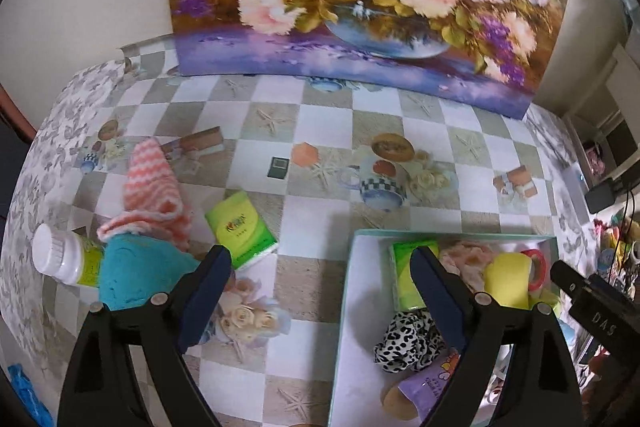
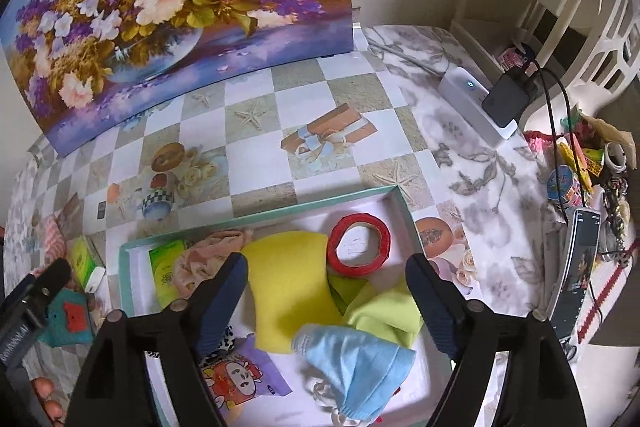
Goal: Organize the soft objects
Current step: 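Open both tools to drop the towel and tape roll into the tray, then move both open tools toward the striped towel and green tissue pack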
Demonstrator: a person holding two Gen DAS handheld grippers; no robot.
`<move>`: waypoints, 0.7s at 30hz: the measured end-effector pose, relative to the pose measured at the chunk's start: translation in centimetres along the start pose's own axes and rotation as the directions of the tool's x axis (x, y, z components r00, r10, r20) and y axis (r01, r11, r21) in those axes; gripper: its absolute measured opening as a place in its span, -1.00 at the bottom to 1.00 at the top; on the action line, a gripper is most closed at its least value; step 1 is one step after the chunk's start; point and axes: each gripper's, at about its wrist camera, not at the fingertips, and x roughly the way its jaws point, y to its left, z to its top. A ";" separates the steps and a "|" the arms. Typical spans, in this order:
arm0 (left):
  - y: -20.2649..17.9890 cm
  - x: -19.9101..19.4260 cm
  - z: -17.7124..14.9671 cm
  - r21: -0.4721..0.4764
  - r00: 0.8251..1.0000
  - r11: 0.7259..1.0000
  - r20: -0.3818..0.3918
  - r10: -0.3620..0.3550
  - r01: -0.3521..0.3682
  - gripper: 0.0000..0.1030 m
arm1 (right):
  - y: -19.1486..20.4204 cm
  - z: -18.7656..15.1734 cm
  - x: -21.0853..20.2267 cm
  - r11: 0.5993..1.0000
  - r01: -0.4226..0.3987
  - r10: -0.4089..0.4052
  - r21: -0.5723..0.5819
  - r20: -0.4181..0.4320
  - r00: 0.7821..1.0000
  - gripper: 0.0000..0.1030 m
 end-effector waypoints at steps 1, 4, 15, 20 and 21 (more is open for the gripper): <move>0.3 -0.2 0.0 -0.003 1.000 1.000 0.005 0.001 -0.001 0.77 | 0.1 0.0 0.0 1.000 0.002 -0.002 0.001 -0.001 1.000 0.67; 0.7 -0.3 0.1 -0.010 1.000 1.000 0.007 0.004 -0.004 0.77 | 0.4 -0.2 0.0 1.000 0.003 -0.003 0.003 -0.008 1.000 0.69; 2.1 -1.1 0.2 -0.013 1.000 1.000 0.017 -0.015 0.015 0.77 | 2.3 -0.8 -0.2 1.000 -0.003 0.003 -0.016 -0.018 1.000 0.79; 3.6 -1.4 0.4 -0.021 1.000 1.000 0.017 -0.002 0.002 0.77 | 4.5 -1.1 -0.9 0.998 -0.040 0.040 -0.051 -0.003 0.999 1.00; 4.1 -1.5 0.5 -0.023 1.000 1.000 0.019 0.005 -0.005 0.77 | 4.9 -1.1 -1.0 0.997 -0.047 0.047 -0.057 -0.001 0.999 1.00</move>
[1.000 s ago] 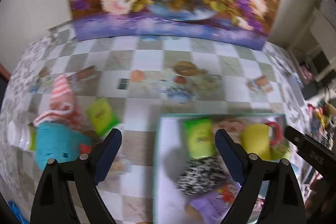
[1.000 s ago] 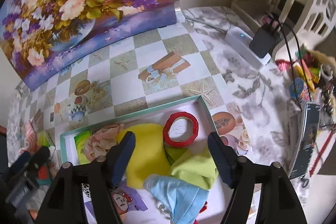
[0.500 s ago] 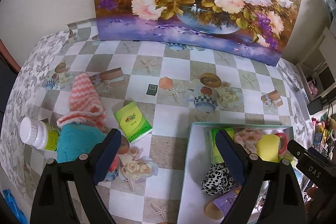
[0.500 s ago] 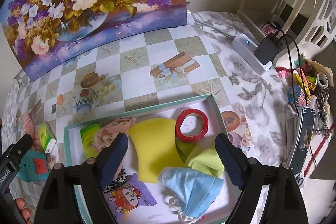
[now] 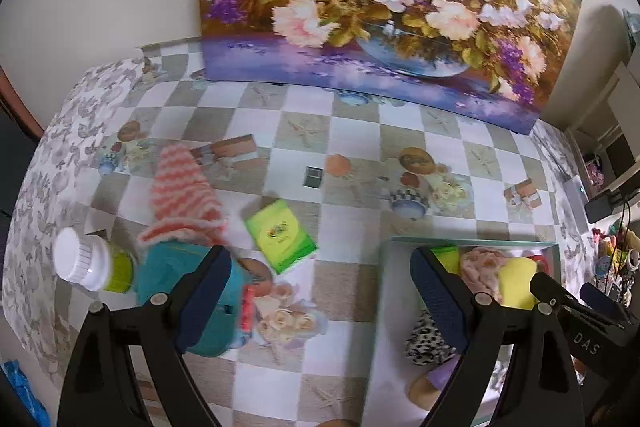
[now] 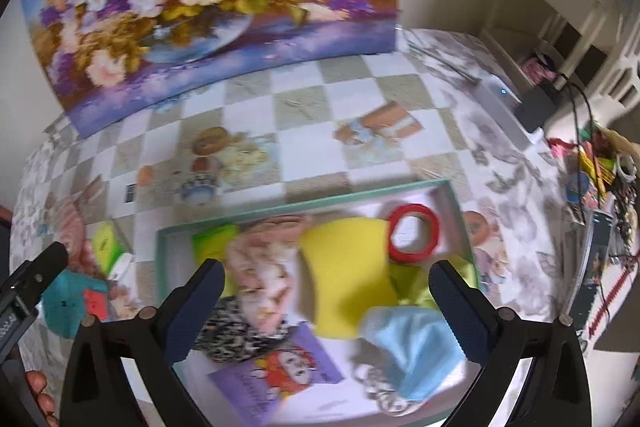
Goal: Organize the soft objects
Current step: 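Move both open tools toward the striped towel and green tissue pack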
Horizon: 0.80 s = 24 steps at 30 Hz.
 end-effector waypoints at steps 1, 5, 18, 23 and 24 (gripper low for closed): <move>0.5 -0.1 0.1 -0.002 1.000 1.000 0.004 0.005 -0.005 0.77 | 0.6 0.0 -0.1 1.000 -0.006 0.006 -0.009 0.003 1.000 1.00; 3.6 -0.7 0.4 -0.039 1.000 0.999 0.015 0.023 -0.023 0.77 | 3.9 -0.2 -0.3 0.997 -0.043 0.045 -0.062 0.021 0.999 1.00; 14.0 1.5 1.9 -0.141 0.996 0.986 -0.054 0.077 -0.084 0.77 | 14.5 -1.5 0.6 0.931 -0.204 0.211 -0.303 -0.011 0.977 1.00; 16.1 2.5 3.8 -0.134 0.995 0.990 -0.092 0.031 -0.043 0.77 | 16.6 -1.4 2.2 0.905 -0.271 0.271 -0.327 -0.047 0.961 1.00; 16.2 2.8 4.2 -0.125 0.994 0.991 -0.099 0.039 -0.051 0.77 | 17.1 -1.4 2.7 0.900 -0.278 0.276 -0.335 -0.055 0.960 1.00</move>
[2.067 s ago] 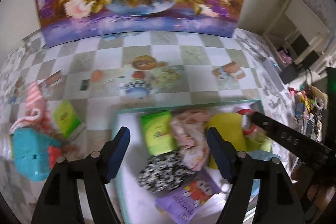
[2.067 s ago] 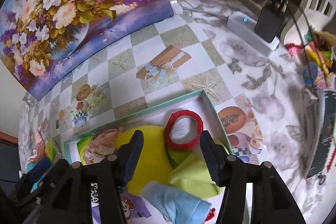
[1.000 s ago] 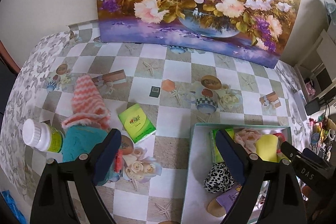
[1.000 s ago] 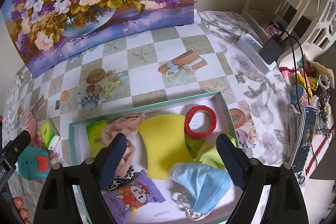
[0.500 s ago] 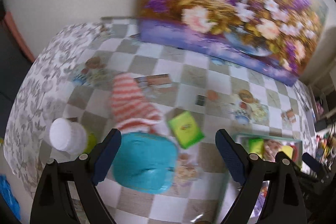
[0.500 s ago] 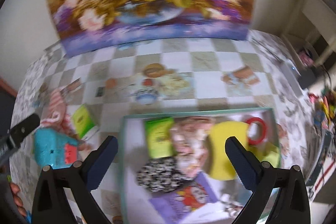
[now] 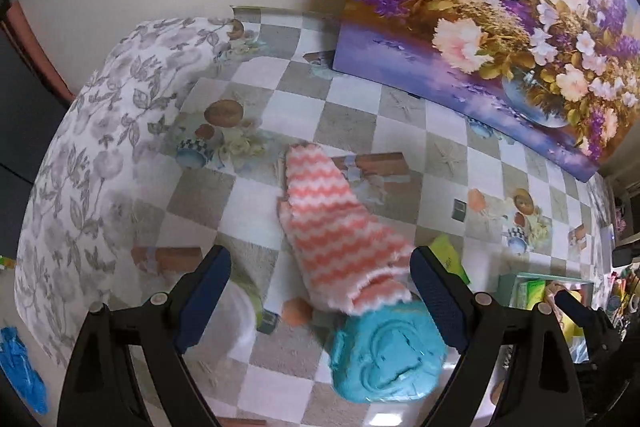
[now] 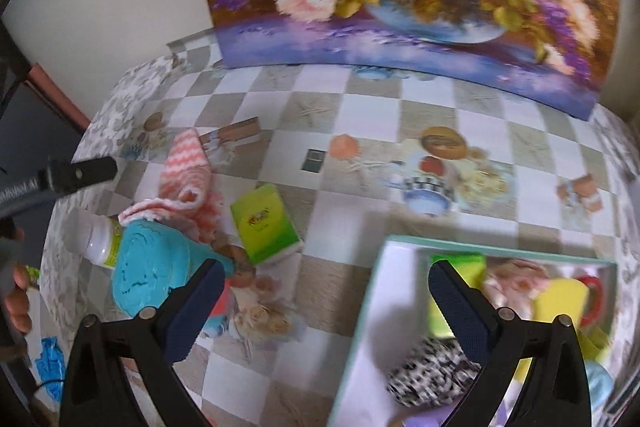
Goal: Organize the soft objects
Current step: 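Move both open tools toward the striped towel and green tissue pack, then grasp the pink-white striped towel with the left tool while the right tool grasps the green tissue pack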
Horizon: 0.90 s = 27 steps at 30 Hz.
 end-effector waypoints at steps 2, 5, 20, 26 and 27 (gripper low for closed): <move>-0.1 1.1 0.7 0.014 0.999 1.000 -0.035 0.007 -0.007 0.77 | 0.4 0.2 1.0 1.000 -0.013 0.013 -0.008 -0.013 1.000 1.00; -0.3 3.1 1.5 0.048 0.995 0.998 -0.094 0.030 -0.026 0.77 | 1.1 0.5 2.4 0.999 -0.043 0.043 -0.028 -0.026 0.999 0.97; -0.5 10.7 2.9 0.023 0.938 0.998 -0.344 -0.042 0.053 0.77 | 1.9 1.1 6.7 0.987 -0.128 0.120 -0.096 -0.078 0.990 0.55; 0.1 12.5 3.0 -0.011 0.922 0.999 -0.384 -0.047 0.047 0.75 | 2.0 1.0 7.6 0.982 -0.157 0.147 -0.102 -0.096 0.984 0.52; 0.1 12.9 3.0 -0.013 0.920 0.999 -0.390 -0.044 0.042 0.75 | 2.1 1.0 7.6 0.981 -0.160 0.149 -0.106 -0.098 0.984 0.50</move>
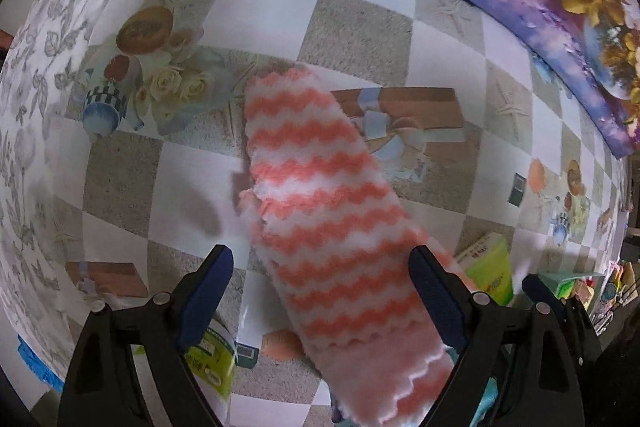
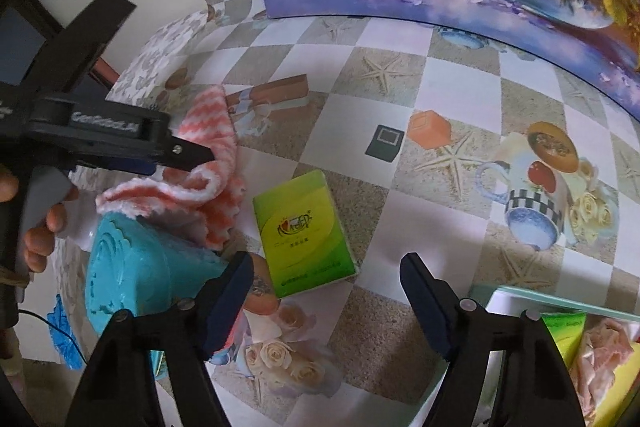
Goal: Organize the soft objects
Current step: 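Grasp the pink-white striped towel with the left tool while the right tool grasps the green tissue pack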
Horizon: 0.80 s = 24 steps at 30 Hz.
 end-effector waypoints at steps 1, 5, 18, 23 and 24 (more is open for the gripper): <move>0.0 0.3 0.1 -0.003 1.000 1.000 -0.007 -0.002 0.002 0.75 | 0.1 0.0 0.1 1.000 -0.002 0.002 -0.006 -0.002 1.000 0.45; 0.1 1.3 0.1 -0.012 1.000 1.000 -0.027 -0.006 0.005 0.74 | 0.0 0.0 0.4 0.999 -0.040 0.040 0.000 -0.005 0.999 0.32; -4.0 1.3 -0.1 0.059 0.998 0.998 0.060 0.030 -0.034 -0.21 | -2.2 -0.5 0.2 0.993 -0.078 0.076 0.084 0.024 0.997 -0.18; -4.8 1.2 0.0 0.070 0.996 0.998 0.086 -0.017 0.011 -0.72 | -2.0 -0.4 -0.4 0.997 -0.052 0.050 0.065 0.036 0.998 -0.17; -4.7 1.2 0.1 0.069 0.995 0.997 0.092 -0.033 0.027 -0.75 | -1.9 -0.3 -0.6 0.997 -0.048 0.045 0.062 0.041 0.998 -0.17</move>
